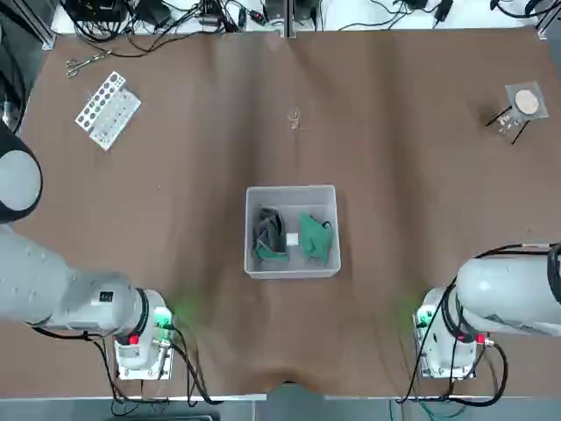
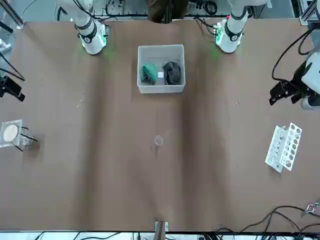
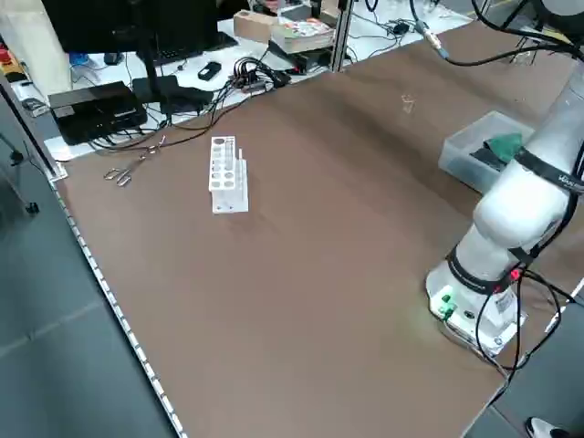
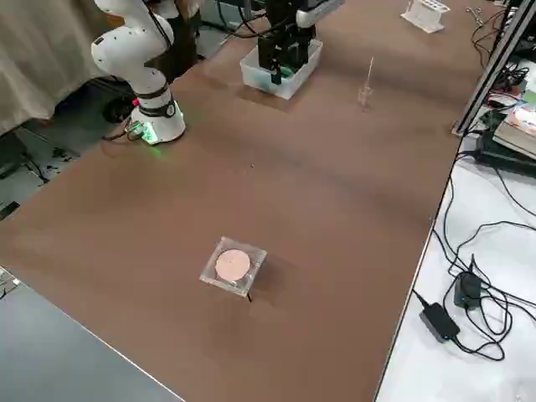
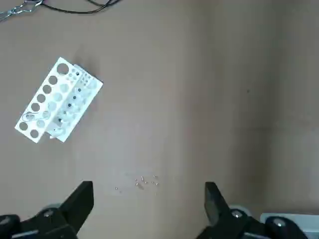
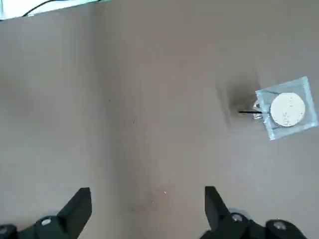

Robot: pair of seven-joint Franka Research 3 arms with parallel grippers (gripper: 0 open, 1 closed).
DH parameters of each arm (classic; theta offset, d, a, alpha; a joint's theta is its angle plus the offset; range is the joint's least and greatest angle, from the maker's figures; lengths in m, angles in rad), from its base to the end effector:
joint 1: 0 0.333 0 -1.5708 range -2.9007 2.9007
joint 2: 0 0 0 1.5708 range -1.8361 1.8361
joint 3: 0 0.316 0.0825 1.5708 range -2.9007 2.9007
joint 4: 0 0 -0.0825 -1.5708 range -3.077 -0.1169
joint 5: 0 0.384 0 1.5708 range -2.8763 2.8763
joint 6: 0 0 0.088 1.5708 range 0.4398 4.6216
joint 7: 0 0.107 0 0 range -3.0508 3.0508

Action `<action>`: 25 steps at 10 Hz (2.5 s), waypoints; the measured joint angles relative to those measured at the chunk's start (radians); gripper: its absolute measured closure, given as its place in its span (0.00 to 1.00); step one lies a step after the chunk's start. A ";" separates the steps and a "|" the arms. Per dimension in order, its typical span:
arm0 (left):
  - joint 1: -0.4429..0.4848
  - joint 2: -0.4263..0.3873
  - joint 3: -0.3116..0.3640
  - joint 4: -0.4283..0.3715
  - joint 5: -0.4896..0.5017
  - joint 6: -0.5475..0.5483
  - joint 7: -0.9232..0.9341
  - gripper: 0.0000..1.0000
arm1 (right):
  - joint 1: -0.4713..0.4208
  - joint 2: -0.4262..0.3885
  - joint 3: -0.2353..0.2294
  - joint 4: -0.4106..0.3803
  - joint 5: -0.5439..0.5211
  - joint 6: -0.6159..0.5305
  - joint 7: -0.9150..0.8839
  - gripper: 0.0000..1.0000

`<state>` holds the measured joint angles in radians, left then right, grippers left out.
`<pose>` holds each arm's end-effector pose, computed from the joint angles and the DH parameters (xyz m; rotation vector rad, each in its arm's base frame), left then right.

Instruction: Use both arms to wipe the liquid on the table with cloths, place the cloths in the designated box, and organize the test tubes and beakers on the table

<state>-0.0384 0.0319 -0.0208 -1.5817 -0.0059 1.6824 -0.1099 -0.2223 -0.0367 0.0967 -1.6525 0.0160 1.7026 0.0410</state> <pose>0.5738 -0.0344 0.6115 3.1264 0.0800 0.1064 0.5511 -0.0671 0.6179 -3.1189 0.2625 -0.1364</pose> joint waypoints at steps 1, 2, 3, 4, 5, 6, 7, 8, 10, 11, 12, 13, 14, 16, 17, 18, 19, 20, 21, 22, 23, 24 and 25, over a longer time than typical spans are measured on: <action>0.000 0.000 0.000 0.000 0.000 0.000 0.000 0.01 | 0.004 0.002 0.000 0.000 0.000 -0.002 0.000 0.00; -0.001 0.000 0.000 0.000 0.000 0.000 0.000 0.01 | 0.006 0.007 0.000 0.000 0.000 -0.002 0.000 0.00; -0.001 0.000 -0.001 -0.001 0.000 0.000 -0.001 0.01 | 0.007 0.013 0.000 0.000 0.000 -0.002 0.000 0.00; -0.001 0.000 -0.001 -0.001 0.000 -0.003 -0.004 0.01 | 0.008 0.018 0.000 0.000 0.000 -0.002 0.000 0.00; -0.001 -0.001 -0.003 -0.002 0.000 -0.007 -0.007 0.01 | 0.014 0.021 0.000 0.000 0.000 -0.005 0.000 0.00; -0.003 -0.010 -0.010 -0.012 0.000 -0.012 -0.009 0.02 | 0.030 0.026 0.001 -0.003 0.002 -0.018 0.000 0.00; -0.007 -0.036 -0.026 -0.050 0.000 -0.016 -0.010 0.02 | 0.059 0.035 0.002 -0.020 0.020 -0.033 0.024 0.00; -0.011 -0.078 -0.054 -0.110 0.000 -0.018 -0.021 0.02 | 0.094 0.046 0.005 -0.065 0.056 -0.021 0.091 0.00; -0.014 -0.187 -0.137 -0.256 -0.005 -0.018 -0.066 0.02 | 0.221 0.063 0.010 -0.174 0.089 0.081 0.273 0.00; -0.015 -0.233 -0.191 -0.322 -0.018 -0.018 -0.091 0.02 | 0.306 0.063 0.012 -0.224 0.090 0.138 0.368 0.00; -0.016 -0.267 -0.247 -0.376 -0.037 -0.018 -0.108 0.02 | 0.381 0.062 0.014 -0.265 0.090 0.190 0.454 0.00; -0.017 -0.291 -0.302 -0.423 -0.062 -0.016 -0.117 0.02 | 0.435 0.058 0.015 -0.298 0.090 0.230 0.511 0.00; -0.018 -0.303 -0.353 -0.461 -0.085 -0.011 -0.121 0.02 | 0.473 0.051 0.015 -0.331 0.090 0.269 0.548 0.00; -0.018 -0.306 -0.449 -0.531 -0.149 0.008 -0.124 0.02 | 0.553 0.030 0.014 -0.441 0.090 0.409 0.627 0.00; -0.018 -0.306 -0.499 -0.565 -0.181 0.027 -0.123 0.02 | 0.596 0.020 0.014 -0.510 0.090 0.483 0.661 0.00; -0.017 -0.304 -0.561 -0.596 -0.196 0.057 -0.129 0.02 | 0.620 0.013 0.014 -0.559 0.090 0.519 0.678 0.00; -0.017 -0.299 -0.631 -0.623 -0.201 0.097 -0.161 0.01 | 0.625 0.009 0.014 -0.592 0.090 0.537 0.680 0.00; -0.018 -0.284 -0.685 -0.641 -0.203 0.138 -0.198 0.00 | 0.627 0.006 0.012 -0.634 0.090 0.582 0.680 0.00; -0.018 -0.255 -0.725 -0.649 -0.205 0.181 -0.229 0.00 | 0.637 0.005 0.012 -0.681 0.090 0.647 0.680 0.00; -0.017 -0.213 -0.768 -0.650 -0.205 0.226 -0.265 0.00 | 0.652 0.005 0.012 -0.716 0.090 0.688 0.680 0.00; -0.019 -0.161 -0.803 -0.652 -0.205 0.278 -0.311 0.00 | 0.664 0.005 0.012 -0.733 0.090 0.699 0.680 0.00; -0.026 -0.104 -0.822 -0.652 -0.205 0.332 -0.340 0.00 | 0.674 0.005 0.012 -0.741 0.090 0.700 0.683 0.00; -0.042 -0.048 -0.832 -0.653 -0.205 0.388 -0.359 0.01 | 0.688 0.005 0.012 -0.748 0.090 0.700 0.705 0.00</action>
<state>-0.0807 -0.0156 -0.8530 -2.2343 -0.2112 2.0704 -0.4691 0.4657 -0.0315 0.1086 -2.4004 0.1063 2.4025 0.7461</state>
